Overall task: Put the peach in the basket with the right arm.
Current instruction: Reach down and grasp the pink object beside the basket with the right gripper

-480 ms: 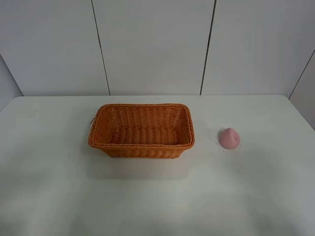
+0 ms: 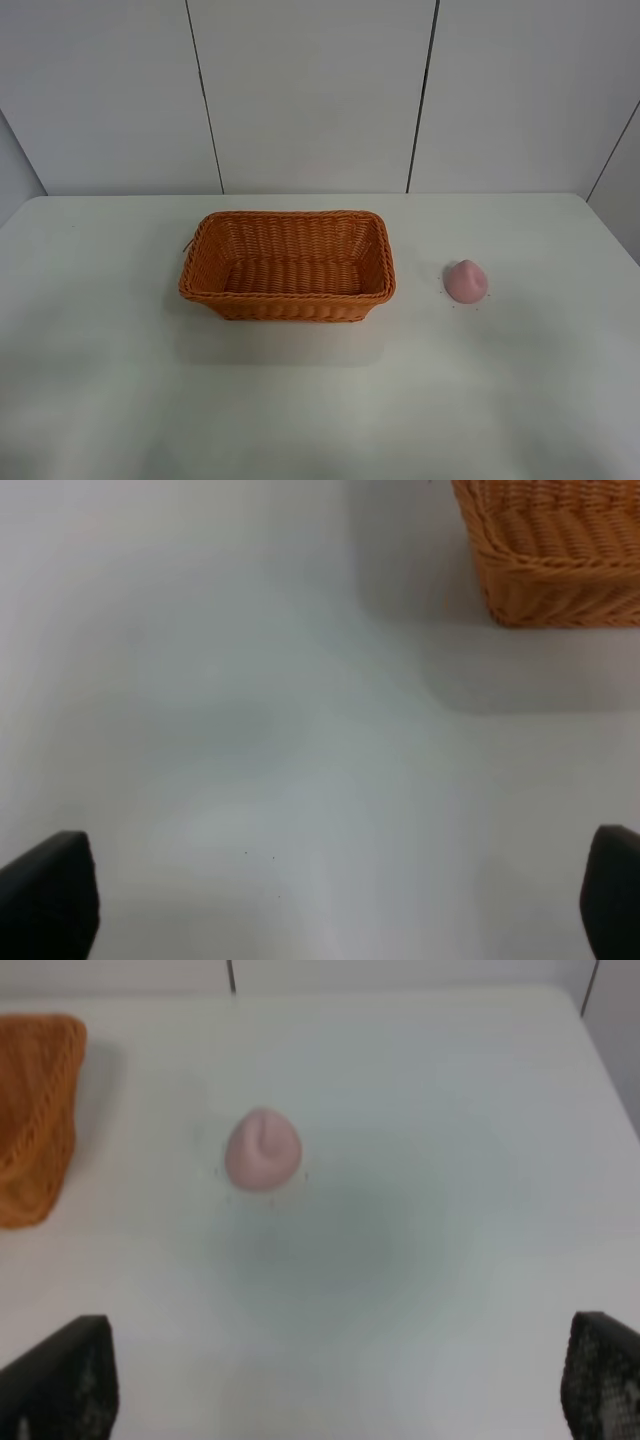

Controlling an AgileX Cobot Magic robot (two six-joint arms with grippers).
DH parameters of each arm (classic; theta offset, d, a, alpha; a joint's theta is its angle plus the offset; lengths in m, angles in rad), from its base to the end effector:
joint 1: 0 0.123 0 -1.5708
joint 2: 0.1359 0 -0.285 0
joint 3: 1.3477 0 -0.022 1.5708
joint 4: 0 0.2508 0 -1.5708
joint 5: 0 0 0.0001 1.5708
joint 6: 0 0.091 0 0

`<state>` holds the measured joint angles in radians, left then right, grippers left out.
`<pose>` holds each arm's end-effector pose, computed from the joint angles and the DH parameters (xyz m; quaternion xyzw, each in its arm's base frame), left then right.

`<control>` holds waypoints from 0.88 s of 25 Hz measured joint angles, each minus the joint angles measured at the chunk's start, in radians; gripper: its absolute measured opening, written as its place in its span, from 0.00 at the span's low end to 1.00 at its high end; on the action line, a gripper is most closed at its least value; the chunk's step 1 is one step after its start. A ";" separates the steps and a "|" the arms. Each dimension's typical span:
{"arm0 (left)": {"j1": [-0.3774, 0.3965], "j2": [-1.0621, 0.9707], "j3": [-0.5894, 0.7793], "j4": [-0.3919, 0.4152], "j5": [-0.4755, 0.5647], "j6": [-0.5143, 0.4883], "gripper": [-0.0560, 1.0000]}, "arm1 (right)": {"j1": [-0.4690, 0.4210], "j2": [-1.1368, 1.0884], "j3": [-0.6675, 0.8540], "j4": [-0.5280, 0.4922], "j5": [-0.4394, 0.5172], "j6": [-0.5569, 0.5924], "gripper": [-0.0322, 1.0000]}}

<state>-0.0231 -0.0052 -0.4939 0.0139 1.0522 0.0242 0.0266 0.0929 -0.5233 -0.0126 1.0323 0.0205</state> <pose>-0.0045 0.0012 0.2763 0.0199 0.8510 0.0072 0.5248 0.0087 -0.0008 0.2860 -0.0027 0.8638 0.0056 0.5038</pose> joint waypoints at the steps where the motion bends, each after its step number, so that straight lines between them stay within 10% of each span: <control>1: 0.000 0.000 0.000 0.000 0.000 0.000 0.99 | 0.000 0.056 -0.019 0.000 0.000 0.000 0.69; 22: 0.000 0.000 0.000 0.000 0.000 0.000 0.99 | 0.000 1.517 -0.748 0.003 -0.008 -0.021 0.69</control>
<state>-0.0231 -0.0052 -0.4939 0.0139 1.0522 0.0242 0.0266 1.6098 -1.2713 -0.0095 1.0241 0.0000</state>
